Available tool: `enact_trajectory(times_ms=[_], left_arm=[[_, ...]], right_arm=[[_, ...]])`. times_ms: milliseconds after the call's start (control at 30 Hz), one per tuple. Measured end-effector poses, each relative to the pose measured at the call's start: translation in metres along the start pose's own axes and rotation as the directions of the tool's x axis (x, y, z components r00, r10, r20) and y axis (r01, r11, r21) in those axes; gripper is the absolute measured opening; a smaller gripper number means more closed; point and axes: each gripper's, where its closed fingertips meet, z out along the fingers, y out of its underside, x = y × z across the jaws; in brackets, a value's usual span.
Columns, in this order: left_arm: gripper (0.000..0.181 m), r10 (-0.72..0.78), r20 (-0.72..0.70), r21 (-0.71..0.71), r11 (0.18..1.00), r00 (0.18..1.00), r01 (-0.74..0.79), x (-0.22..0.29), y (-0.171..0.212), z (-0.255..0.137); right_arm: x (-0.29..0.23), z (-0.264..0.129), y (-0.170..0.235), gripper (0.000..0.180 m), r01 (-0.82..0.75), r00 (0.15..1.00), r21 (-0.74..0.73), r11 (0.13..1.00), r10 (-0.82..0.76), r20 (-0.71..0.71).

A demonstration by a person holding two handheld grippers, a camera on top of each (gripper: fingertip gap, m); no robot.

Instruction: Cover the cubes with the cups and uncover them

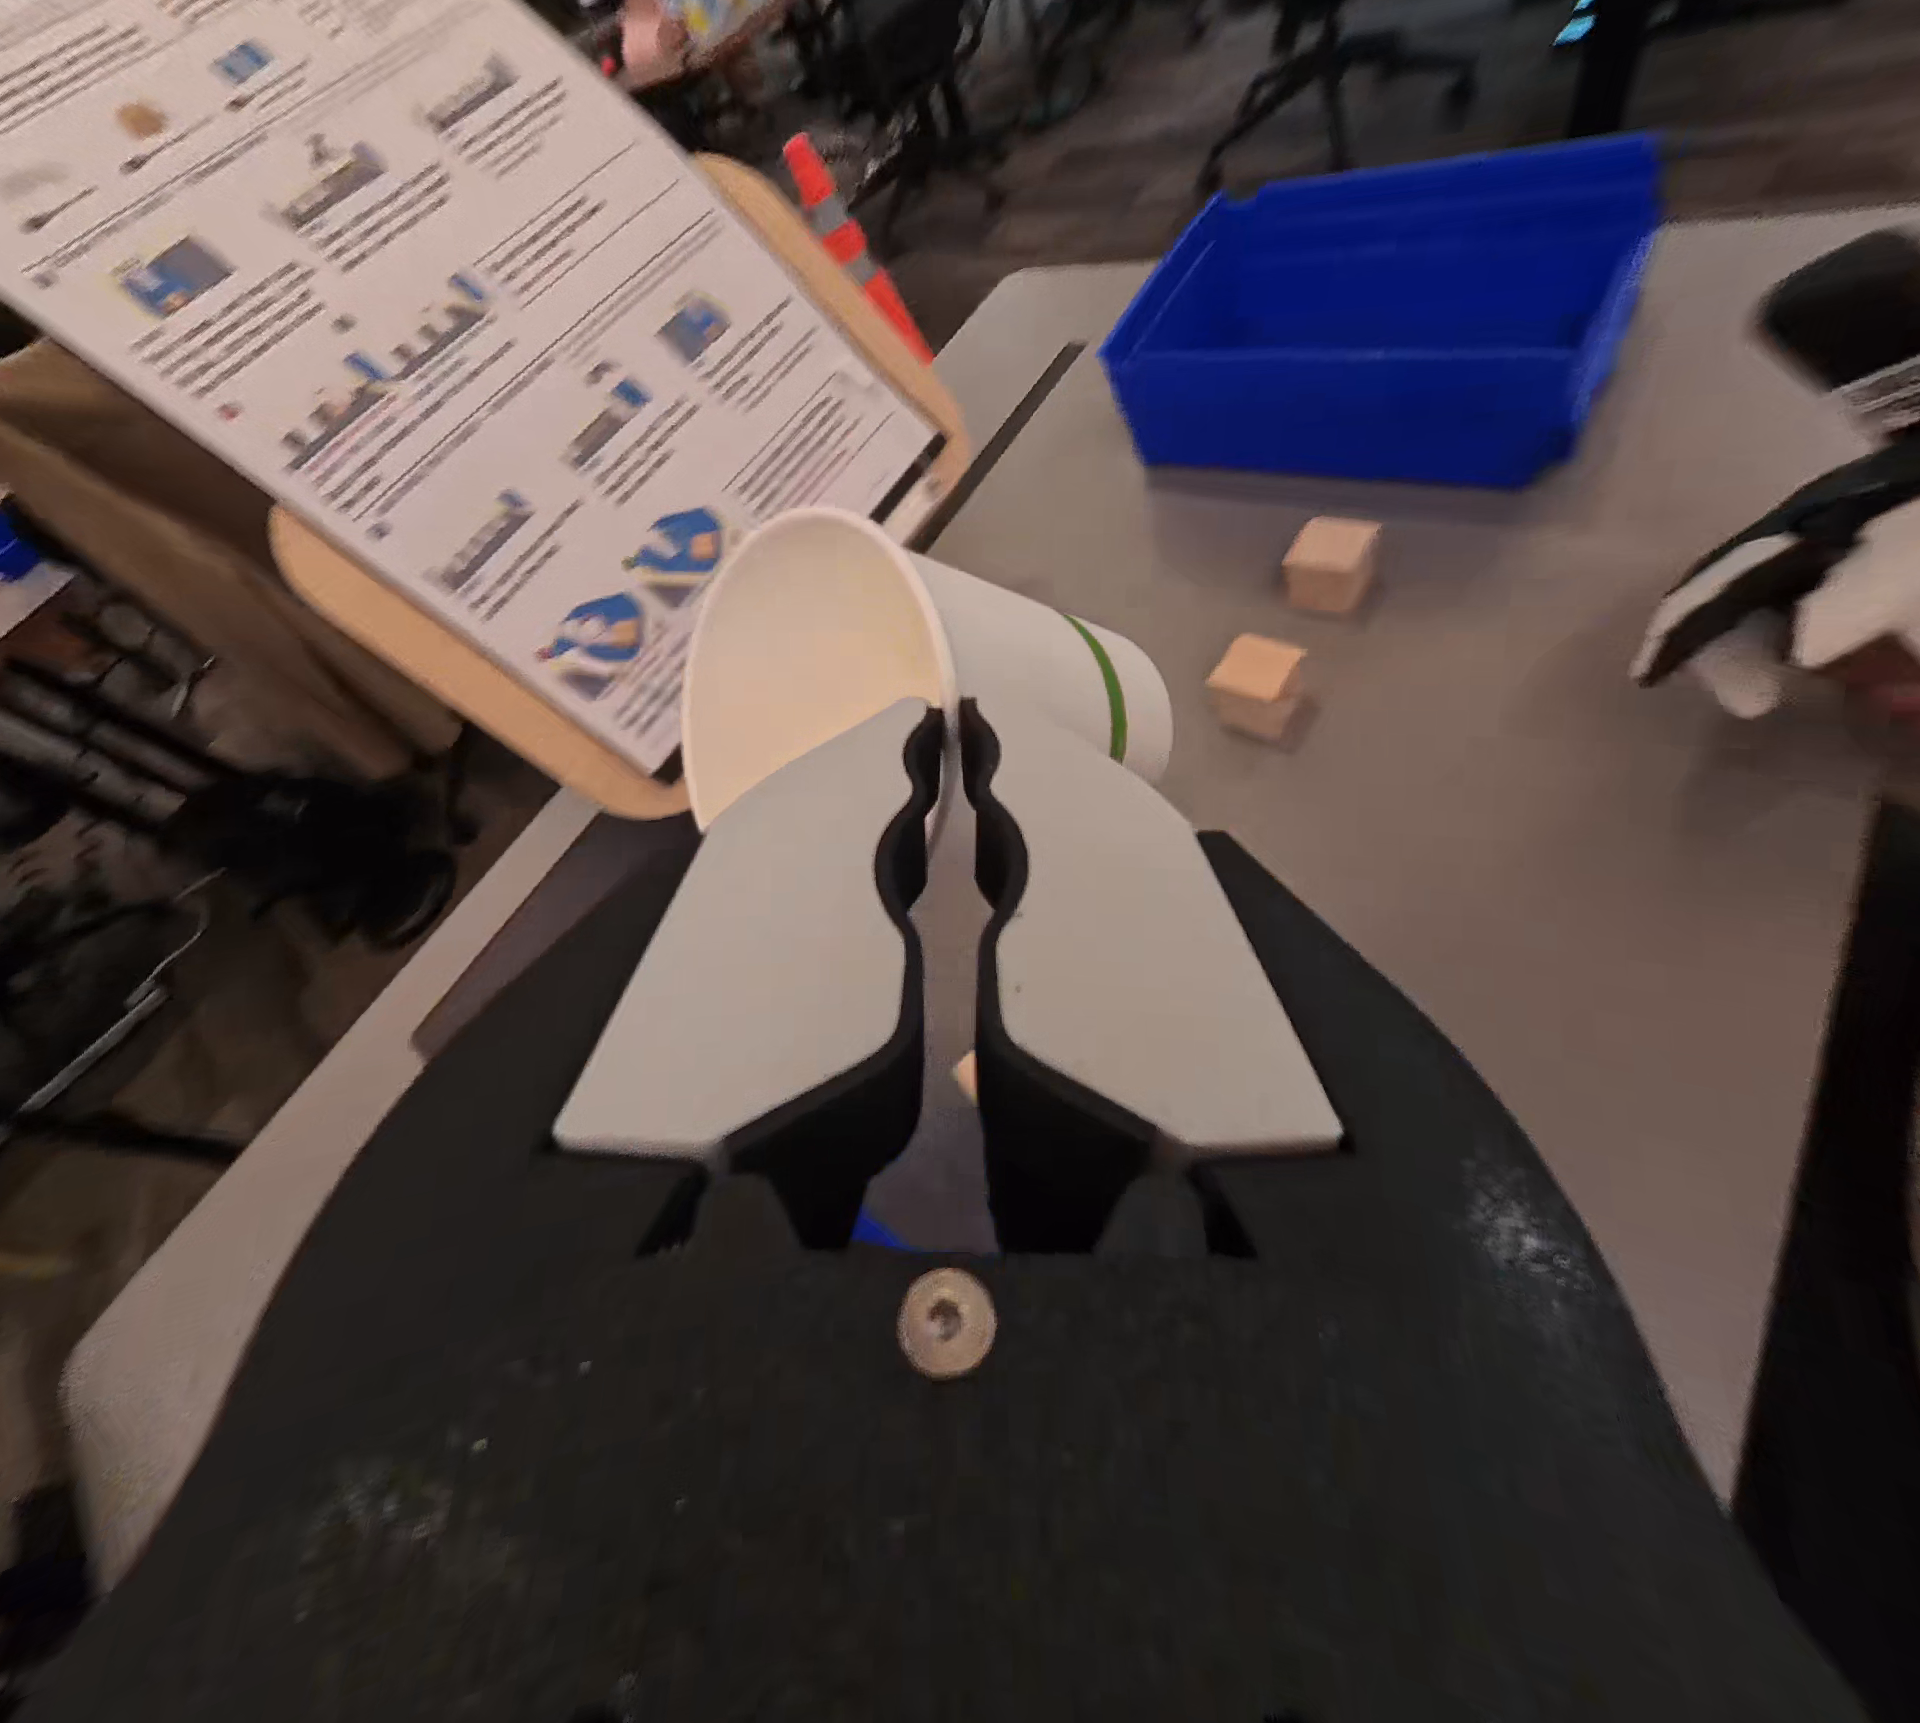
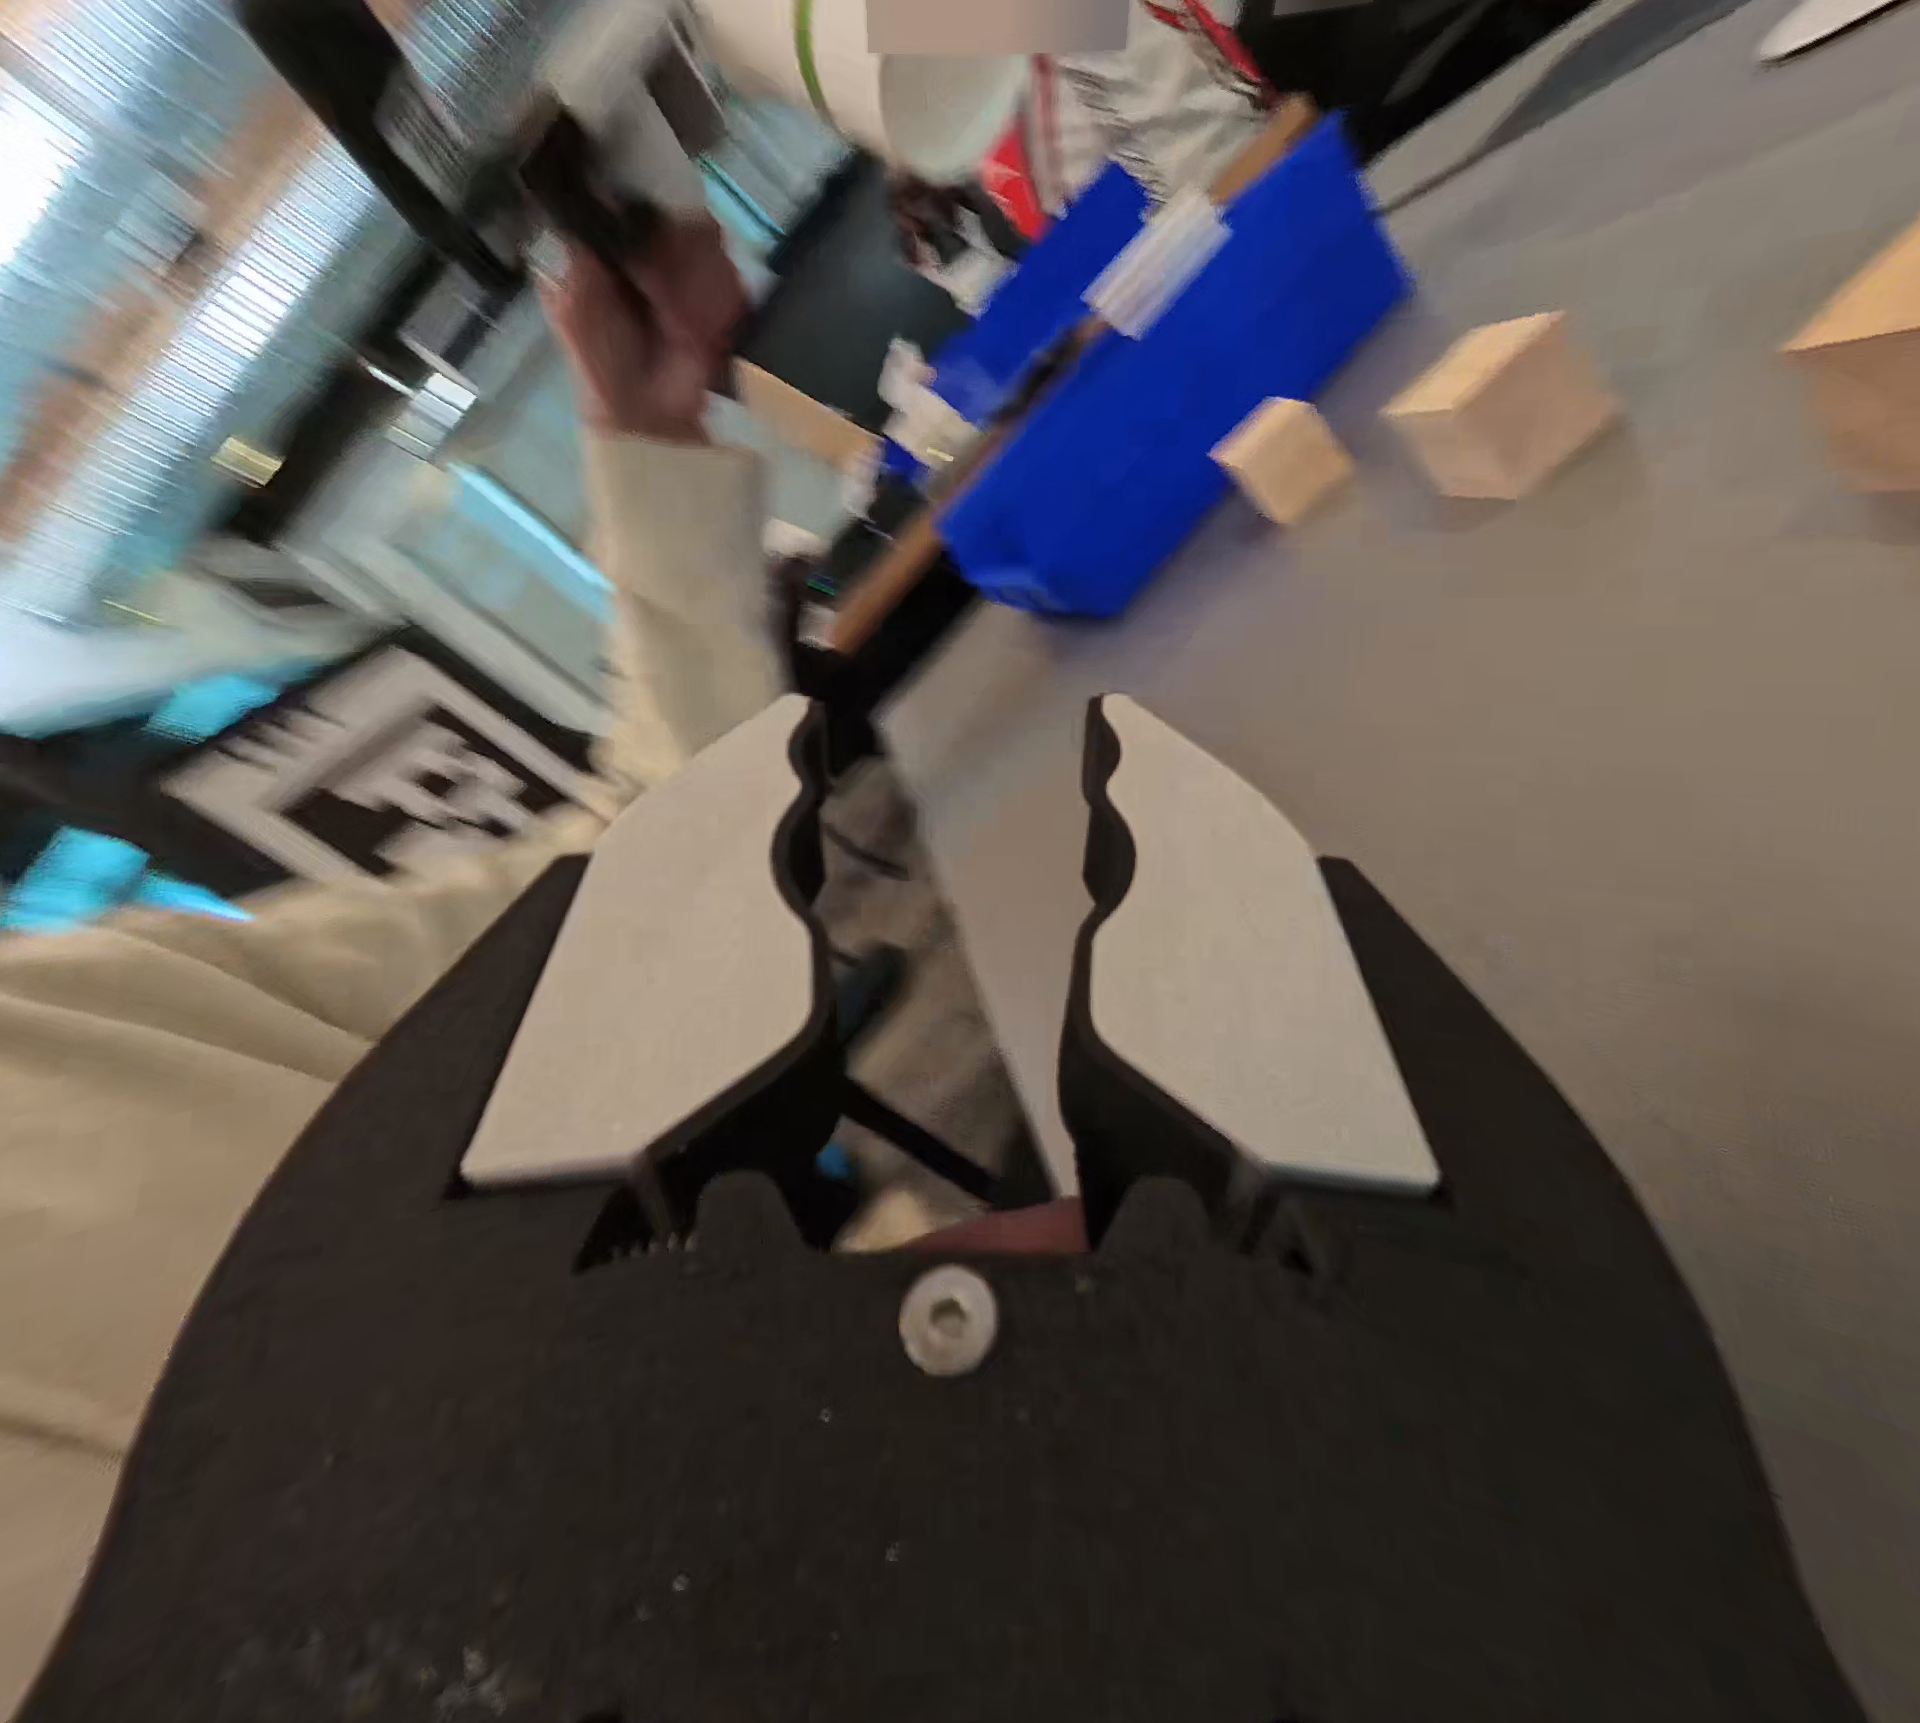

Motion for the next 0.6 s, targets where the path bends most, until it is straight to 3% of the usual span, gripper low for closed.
enact_trajectory(times_ms=[33,167,400,433,600], left_arm=[[0.003,-0.005,-0.023,0.032,0.999,1.0,0.005,0.016,-0.003,0.001],[0.003,-0.067,-0.078,0.173,0.982,0.995,0.079,0.066,-0.017,0.007],[0.003,-0.154,-0.053,0.252,0.954,0.987,0.163,0.108,-0.02,0.025],[0.003,-0.148,-0.06,0.246,0.956,0.987,0.158,0.113,-0.019,0.028],[0.003,-0.166,-0.097,0.252,0.95,0.981,0.186,0.128,-0.019,0.032]], right_arm=[[-0.01,0.006,-0.008,0.049,-0.098,0.991,0.026,0.995,0.095,0.098],[-0.039,0.03,-0.044,0.06,-0.413,0.84,0.059,0.909,0.355,0.409],[-0.061,0.078,-0.052,0.076,-0.627,0.649,0.036,0.778,0.497,0.575],[-0.061,0.083,-0.054,0.085,-0.646,0.636,0.043,0.762,0.507,0.582],[-0.051,0.094,-0.053,0.081,-0.678,0.629,0.059,0.733,0.535,0.564]])
